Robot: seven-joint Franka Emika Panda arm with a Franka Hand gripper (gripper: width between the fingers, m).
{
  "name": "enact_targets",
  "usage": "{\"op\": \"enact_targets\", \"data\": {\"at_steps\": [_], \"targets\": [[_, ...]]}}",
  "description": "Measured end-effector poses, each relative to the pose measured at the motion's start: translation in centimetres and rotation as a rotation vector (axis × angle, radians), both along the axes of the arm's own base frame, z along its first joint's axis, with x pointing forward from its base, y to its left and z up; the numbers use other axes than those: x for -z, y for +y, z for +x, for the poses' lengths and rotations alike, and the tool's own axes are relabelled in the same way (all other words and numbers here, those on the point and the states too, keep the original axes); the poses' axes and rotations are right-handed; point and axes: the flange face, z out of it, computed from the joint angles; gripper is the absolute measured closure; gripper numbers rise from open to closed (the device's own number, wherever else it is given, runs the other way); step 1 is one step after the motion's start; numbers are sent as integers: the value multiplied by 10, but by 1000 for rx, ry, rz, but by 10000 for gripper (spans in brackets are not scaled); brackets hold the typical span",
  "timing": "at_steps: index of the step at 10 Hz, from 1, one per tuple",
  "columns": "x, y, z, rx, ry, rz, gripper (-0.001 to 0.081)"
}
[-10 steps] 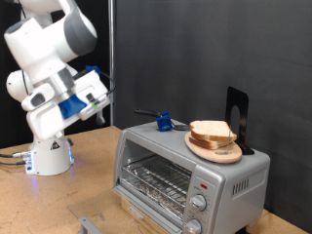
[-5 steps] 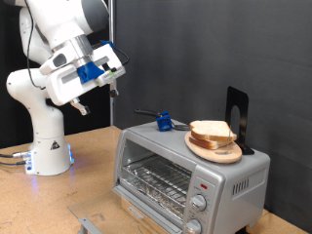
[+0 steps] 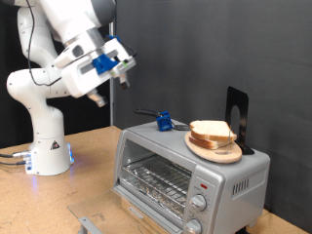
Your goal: Make a piece of toast with the oven
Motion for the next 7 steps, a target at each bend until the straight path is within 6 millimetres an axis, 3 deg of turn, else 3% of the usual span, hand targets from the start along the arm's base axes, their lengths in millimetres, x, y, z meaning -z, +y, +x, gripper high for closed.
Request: {"op": "enact_targets", "data": {"at_steps": [4,7], "targets": [[-43,36,-24,-112,-33,-18,-2],[-51,44,-31,-116,-37,-41,-2]]}}
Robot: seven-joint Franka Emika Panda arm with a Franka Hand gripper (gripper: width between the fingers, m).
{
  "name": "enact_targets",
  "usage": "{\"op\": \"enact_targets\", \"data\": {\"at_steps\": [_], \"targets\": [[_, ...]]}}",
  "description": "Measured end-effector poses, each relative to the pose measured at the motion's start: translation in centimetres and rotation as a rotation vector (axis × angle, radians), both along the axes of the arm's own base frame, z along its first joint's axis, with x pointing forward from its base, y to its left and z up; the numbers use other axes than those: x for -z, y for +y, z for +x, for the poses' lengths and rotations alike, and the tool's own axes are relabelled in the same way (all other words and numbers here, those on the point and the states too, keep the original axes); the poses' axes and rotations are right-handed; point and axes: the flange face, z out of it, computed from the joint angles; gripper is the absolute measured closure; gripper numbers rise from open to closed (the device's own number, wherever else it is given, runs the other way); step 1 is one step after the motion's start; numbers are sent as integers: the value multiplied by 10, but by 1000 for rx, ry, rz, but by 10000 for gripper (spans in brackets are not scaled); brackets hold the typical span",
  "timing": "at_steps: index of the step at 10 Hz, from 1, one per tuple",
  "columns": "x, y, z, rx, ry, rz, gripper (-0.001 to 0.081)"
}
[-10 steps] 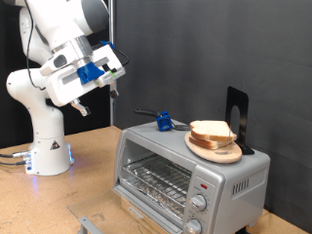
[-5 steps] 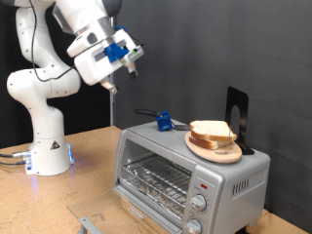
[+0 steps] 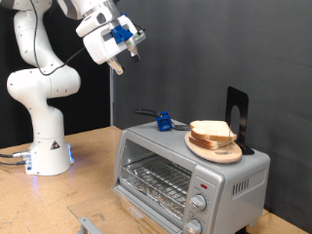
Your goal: Make a piece of toast with the oven
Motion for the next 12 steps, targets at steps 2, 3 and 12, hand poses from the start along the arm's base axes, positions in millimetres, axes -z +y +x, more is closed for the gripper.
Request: {"op": "enact_targets", "data": {"at_steps": [2,3,12], "targets": [[1,7,-1,-11,7,-7,-2],[2,11,-1,-21,12,-10,-2],[19,47,4,-192,-12,-137,-2]]}}
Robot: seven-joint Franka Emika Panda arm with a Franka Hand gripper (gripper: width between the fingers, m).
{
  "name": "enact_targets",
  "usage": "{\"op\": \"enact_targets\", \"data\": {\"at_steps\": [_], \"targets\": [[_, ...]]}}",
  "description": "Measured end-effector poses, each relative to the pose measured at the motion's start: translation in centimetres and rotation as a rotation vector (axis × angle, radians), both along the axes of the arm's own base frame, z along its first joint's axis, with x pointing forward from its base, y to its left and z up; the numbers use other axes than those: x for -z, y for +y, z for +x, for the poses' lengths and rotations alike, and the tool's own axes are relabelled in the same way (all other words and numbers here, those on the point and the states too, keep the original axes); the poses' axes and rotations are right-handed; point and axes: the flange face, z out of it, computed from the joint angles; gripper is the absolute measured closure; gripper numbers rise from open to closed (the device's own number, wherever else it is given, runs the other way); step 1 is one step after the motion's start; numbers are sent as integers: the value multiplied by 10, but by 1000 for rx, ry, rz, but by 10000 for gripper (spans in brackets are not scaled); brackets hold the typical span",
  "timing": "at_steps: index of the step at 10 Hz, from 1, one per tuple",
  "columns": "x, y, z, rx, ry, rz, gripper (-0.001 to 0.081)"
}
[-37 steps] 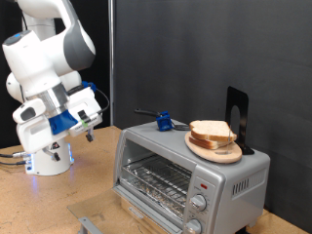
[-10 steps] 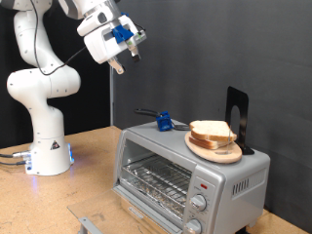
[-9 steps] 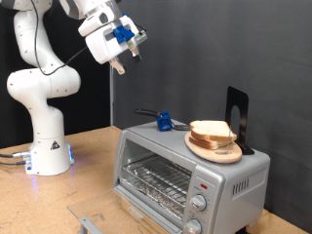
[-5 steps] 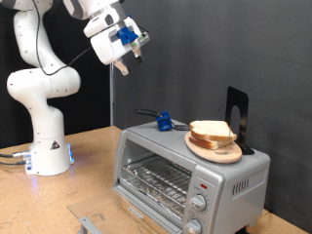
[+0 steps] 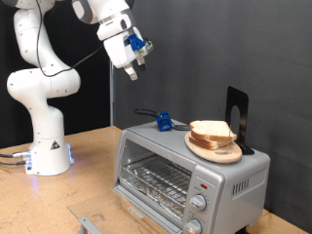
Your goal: Make a piece of toast with the oven
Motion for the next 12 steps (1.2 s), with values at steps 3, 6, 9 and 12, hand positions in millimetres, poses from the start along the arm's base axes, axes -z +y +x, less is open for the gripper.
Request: {"op": "enact_targets", "data": {"at_steps": [3,6,9,12], "targets": [[9,15,-3,-32,-15,-28,-2],[26,28,-7,-38,-17,-45,-2],[53,37,-3,-16,-23,-52,-2],[77,47,3,-31,-26,-72,-2]]}}
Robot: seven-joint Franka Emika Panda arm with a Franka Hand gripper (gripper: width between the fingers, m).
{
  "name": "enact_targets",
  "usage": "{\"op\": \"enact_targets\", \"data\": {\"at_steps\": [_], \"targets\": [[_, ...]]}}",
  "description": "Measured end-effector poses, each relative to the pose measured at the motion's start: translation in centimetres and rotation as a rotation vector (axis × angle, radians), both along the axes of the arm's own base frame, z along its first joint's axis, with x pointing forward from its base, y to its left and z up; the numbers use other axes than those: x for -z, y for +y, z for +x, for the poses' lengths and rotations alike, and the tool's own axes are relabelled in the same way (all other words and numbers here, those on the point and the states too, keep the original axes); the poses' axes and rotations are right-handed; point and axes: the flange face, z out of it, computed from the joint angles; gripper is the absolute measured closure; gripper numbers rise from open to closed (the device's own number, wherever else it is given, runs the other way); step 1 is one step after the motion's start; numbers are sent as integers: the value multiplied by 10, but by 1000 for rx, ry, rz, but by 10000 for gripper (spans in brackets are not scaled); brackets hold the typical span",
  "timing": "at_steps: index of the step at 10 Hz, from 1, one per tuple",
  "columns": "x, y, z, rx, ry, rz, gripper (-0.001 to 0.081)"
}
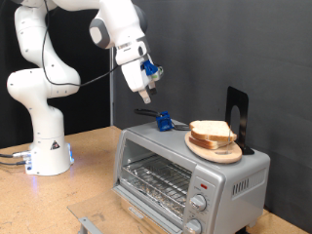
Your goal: Make a piece of toast with the oven
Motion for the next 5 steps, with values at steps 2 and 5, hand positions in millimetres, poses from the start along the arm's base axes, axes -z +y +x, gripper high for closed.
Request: {"op": "enact_targets", "data": {"at_steps": [2,5], "targets": [[13,7,2,-29,-12,-4,-2],[31,20,0,-62,-25,-16,-2]]}}
